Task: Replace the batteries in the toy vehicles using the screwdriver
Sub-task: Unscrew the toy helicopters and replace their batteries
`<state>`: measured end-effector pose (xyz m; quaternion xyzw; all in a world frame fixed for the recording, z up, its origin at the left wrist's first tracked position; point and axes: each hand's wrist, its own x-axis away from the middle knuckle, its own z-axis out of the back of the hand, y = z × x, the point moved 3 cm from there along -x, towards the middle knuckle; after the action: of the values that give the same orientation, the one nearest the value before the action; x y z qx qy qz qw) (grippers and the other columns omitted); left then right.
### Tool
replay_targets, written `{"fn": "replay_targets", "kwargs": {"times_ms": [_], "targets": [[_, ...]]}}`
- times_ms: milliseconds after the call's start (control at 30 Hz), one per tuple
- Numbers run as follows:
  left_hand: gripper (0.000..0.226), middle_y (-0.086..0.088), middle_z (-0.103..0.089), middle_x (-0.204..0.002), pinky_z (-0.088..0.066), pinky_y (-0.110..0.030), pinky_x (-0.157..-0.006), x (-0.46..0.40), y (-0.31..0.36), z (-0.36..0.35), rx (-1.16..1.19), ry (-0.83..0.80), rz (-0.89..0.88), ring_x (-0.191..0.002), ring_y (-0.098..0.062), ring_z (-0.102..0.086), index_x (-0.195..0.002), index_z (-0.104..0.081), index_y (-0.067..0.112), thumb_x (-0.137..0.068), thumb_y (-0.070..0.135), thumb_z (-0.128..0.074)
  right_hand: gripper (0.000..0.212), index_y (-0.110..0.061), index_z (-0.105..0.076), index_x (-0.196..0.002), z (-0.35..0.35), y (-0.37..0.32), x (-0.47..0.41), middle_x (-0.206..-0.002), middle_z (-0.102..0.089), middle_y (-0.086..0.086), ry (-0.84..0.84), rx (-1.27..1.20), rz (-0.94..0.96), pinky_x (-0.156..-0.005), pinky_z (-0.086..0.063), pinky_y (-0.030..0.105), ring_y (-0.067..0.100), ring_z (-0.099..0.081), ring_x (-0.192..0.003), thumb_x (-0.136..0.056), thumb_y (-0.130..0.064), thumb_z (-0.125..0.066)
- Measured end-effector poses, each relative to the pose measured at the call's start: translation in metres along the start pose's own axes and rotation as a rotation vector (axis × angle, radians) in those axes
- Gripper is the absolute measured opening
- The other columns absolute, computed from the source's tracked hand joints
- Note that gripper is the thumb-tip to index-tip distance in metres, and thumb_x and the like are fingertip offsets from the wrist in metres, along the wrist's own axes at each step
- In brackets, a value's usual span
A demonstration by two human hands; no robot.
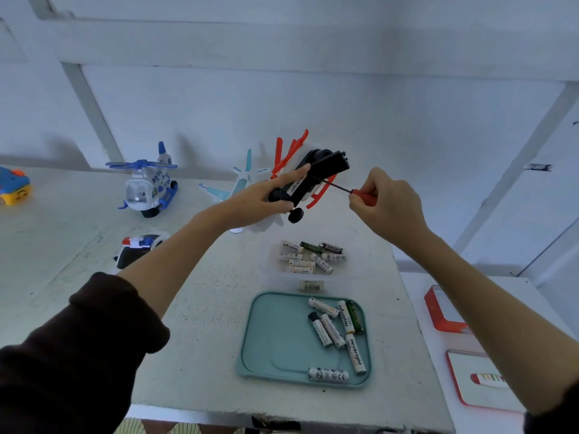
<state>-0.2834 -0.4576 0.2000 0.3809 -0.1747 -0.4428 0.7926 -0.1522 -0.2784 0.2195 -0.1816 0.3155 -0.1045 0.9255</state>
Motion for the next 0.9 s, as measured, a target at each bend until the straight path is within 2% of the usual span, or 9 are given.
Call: {"fn": "replay_targets", "kwargs": {"times_ms": [67,133,267,400,533,667,767,833,900], "targets": [[0.061,0.015,-0.048,-0.130,-0.043,-0.010,-0.080,0.000,0.002,-0.001,0.077,-0.015,0.007,-0.101,-0.001,-0.054,-0.133,-0.027,0.059,-0.098,0.014,-0.049,0.018,-0.009,-0.046,-0.073,-0.002,-0.003,-0.001,-0.061,-0.059,0.010,0.022,-0.017,0.005,-0.050,-0.033,0.022,0.025,-0.048,-0.051,-0.081,-0.016,-0.061],[0.061,0.019,-0.049,-0.124,-0.044,-0.008,-0.076,0.000,0.002,-0.001,0.145,-0.021,-0.005,-0.091,0.007,-0.055,-0.135,-0.027,0.054,-0.098,0.010,-0.047,0.017,-0.007,-0.049,-0.075,-0.003,-0.004,-0.003,-0.061,-0.060,0.009,0.038,-0.034,0.005,-0.050,-0.037,0.025,0.028,-0.052,-0.053,-0.081,-0.016,-0.062],[0.061,0.012,-0.049,-0.130,-0.047,-0.026,-0.090,0.001,0.004,0.000,0.217,-0.013,0.001,-0.106,-0.023,-0.051,-0.133,-0.029,0.056,-0.098,0.010,-0.047,0.017,-0.005,-0.051,-0.076,-0.004,-0.005,-0.005,-0.061,-0.061,0.009,0.048,-0.059,0.015,-0.053,-0.042,0.029,0.029,-0.055,-0.055,-0.080,-0.015,-0.063],[0.061,0.009,-0.044,-0.137,-0.045,-0.020,-0.089,0.003,0.003,0.000,0.221,-0.028,-0.006,-0.107,-0.017,-0.051,-0.135,-0.028,0.054,-0.098,0.008,-0.047,0.017,-0.008,-0.049,-0.074,-0.007,-0.005,-0.004,-0.064,-0.062,0.011,0.022,-0.097,0.010,-0.054,-0.042,0.028,0.029,-0.056,-0.057,-0.081,-0.015,-0.063],[0.064,0.005,-0.040,-0.143,-0.044,-0.018,-0.087,0.000,0.002,0.000,0.119,-0.067,-0.001,-0.115,-0.023,-0.050,-0.131,-0.028,0.057,-0.097,0.009,-0.050,0.019,-0.009,-0.047,-0.069,-0.007,0.003,-0.002,-0.059,-0.060,0.013,0.000,-0.103,-0.014,-0.051,-0.035,0.024,0.027,-0.052,-0.053,-0.077,-0.012,-0.064],[0.065,-0.001,-0.047,-0.136,-0.041,-0.018,-0.087,-0.003,-0.001,0.003,-0.014,-0.059,-0.001,-0.111,-0.023,-0.052,-0.130,-0.026,0.061,-0.096,0.012,-0.052,0.019,-0.009,-0.048,-0.066,-0.003,0.018,0.002,-0.056,-0.059,0.009,-0.022,-0.061,-0.052,-0.054,-0.036,0.024,0.027,-0.052,-0.053,-0.074,-0.013,-0.065],[0.065,-0.002,-0.049,-0.134,-0.040,-0.024,-0.092,-0.006,-0.006,0.005,-0.102,-0.043,-0.009,-0.111,-0.024,-0.051,-0.128,-0.025,0.064,-0.096,0.015,-0.052,0.019,-0.008,-0.049,-0.066,-0.002,0.027,0.007,-0.052,-0.054,0.006,-0.060,-0.021,-0.057,-0.054,-0.037,0.025,0.021,-0.046,-0.049,-0.073,-0.014,-0.065],[0.064,-0.004,-0.053,-0.126,-0.040,-0.025,-0.086,-0.009,-0.008,0.004,-0.158,-0.029,-0.015,-0.103,-0.027,-0.053,-0.130,-0.024,0.063,-0.096,0.017,-0.052,0.019,-0.009,-0.048,-0.066,-0.002,0.031,0.010,-0.050,-0.051,0.003,-0.057,-0.022,-0.063,-0.053,-0.037,0.026,0.019,-0.044,-0.048,-0.073,-0.014,-0.065],[0.063,-0.006,-0.053,-0.120,-0.040,-0.024,-0.083,-0.012,-0.010,0.003,-0.189,-0.010,-0.022,-0.098,-0.024,-0.052,-0.132,-0.023,0.061,-0.096,0.019,-0.053,0.020,-0.010,-0.047,-0.066,-0.004,0.030,0.013,-0.050,-0.051,0.003,-0.044,-0.038,-0.063,-0.052,-0.037,0.026,0.020,-0.043,-0.047,-0.074,-0.013,-0.065]]}}
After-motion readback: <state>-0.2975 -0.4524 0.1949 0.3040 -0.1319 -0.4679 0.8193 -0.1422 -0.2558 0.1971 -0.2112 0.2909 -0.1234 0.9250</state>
